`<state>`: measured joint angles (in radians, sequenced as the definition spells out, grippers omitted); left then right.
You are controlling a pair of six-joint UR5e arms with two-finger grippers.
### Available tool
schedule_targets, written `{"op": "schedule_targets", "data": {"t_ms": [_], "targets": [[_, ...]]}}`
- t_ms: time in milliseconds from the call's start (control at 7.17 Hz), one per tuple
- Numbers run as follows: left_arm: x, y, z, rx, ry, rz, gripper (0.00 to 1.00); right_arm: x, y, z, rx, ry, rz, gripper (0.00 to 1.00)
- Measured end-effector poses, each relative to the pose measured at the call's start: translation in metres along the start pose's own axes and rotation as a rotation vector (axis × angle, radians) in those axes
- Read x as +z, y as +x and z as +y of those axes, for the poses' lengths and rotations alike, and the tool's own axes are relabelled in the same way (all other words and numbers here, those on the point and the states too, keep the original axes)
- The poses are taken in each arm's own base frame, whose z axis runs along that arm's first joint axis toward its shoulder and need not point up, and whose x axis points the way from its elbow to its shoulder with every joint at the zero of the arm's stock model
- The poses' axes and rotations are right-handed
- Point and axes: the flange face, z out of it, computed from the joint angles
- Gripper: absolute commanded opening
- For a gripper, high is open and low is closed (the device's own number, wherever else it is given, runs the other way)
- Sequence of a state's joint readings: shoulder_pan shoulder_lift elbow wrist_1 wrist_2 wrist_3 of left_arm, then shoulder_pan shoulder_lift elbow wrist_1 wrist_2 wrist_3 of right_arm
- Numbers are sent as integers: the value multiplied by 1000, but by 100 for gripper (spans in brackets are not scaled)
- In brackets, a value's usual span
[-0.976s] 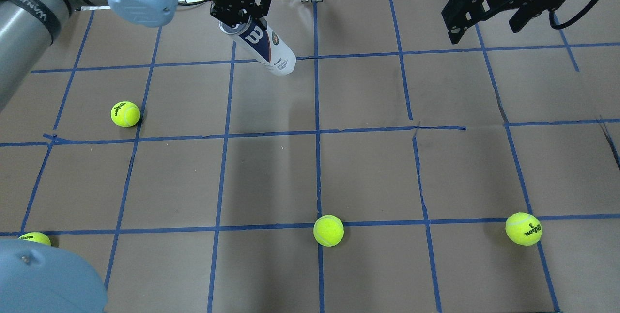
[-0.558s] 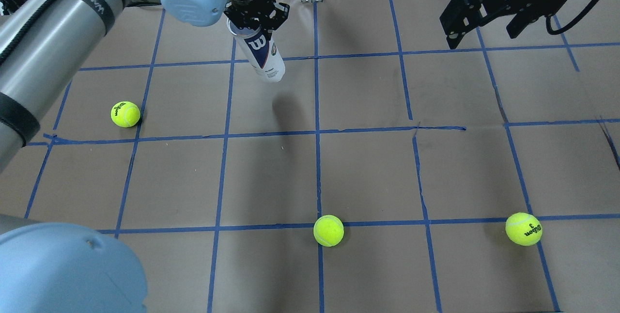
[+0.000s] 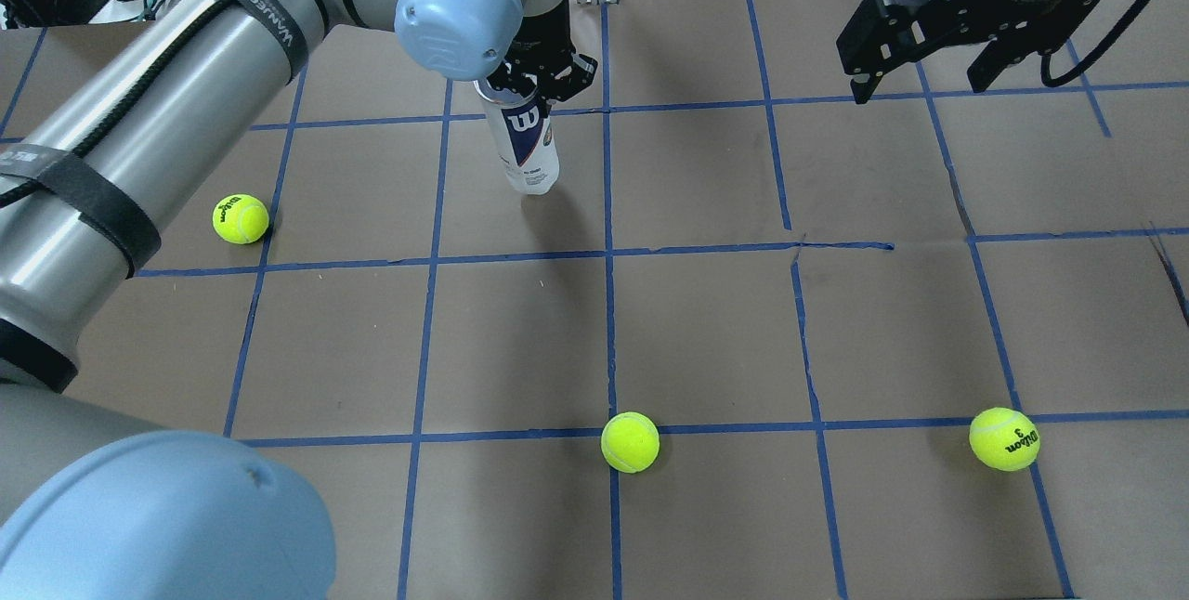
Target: Lift up tennis ball bucket
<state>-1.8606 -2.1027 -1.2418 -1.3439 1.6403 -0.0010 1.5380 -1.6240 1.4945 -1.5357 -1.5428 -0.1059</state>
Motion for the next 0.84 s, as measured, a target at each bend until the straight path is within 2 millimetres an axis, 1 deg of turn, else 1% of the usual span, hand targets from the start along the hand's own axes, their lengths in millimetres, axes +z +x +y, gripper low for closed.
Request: {"op": "schedule_targets", "data": {"t_ms": [139,279,418,558,697,836], "targets": [[12,7,3,15,-20,-1,27,-1,0,0,-2,0,8,100],[20,13,6,25,-29,-4,99,-2,2,1,-6,2,26,100],[23,16,8,25,-26,-6,100,-2,3,1,-7,3,38,100],[19,16,8,22,-14,-6,100,-2,3,1,-5,2,41,100],[9,16,10,20,5,-5,100,-2,3,1,-4,1,41,100],[-6,15,12,17,28,-2,100,-2,3,1,-4,0,40,100]]}}
